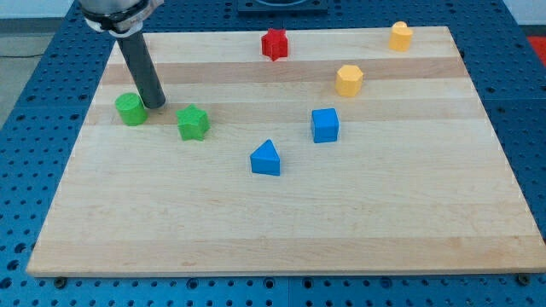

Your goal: Push the blue cube to the right center of the board

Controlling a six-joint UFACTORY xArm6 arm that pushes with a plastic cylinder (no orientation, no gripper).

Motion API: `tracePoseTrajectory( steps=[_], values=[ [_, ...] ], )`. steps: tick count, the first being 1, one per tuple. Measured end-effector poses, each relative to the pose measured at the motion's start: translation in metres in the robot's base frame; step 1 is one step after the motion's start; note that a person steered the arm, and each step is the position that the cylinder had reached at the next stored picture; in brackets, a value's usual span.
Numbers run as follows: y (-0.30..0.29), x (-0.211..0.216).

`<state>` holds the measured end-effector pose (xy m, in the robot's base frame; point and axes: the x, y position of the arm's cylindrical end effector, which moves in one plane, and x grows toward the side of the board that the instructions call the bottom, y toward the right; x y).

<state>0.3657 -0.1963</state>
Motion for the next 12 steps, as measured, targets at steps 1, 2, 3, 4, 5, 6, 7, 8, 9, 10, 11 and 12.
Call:
tracePoseTrajectory(
  steps=[1, 2, 3, 4, 5, 6, 7, 8, 9, 10, 11, 12],
  values=[
    [0.001, 0.005],
    [-0.012, 0.006],
    [-0.025, 0.006],
    [-0.005, 0.005],
    [0.062, 0.002],
    [0.121, 0.003],
    [0.154, 0.021],
    [0.187, 0.044],
    [0.221, 0.059],
    [0.262, 0.059],
    [0.292, 0.062],
    [0.308, 0.071]
  ],
)
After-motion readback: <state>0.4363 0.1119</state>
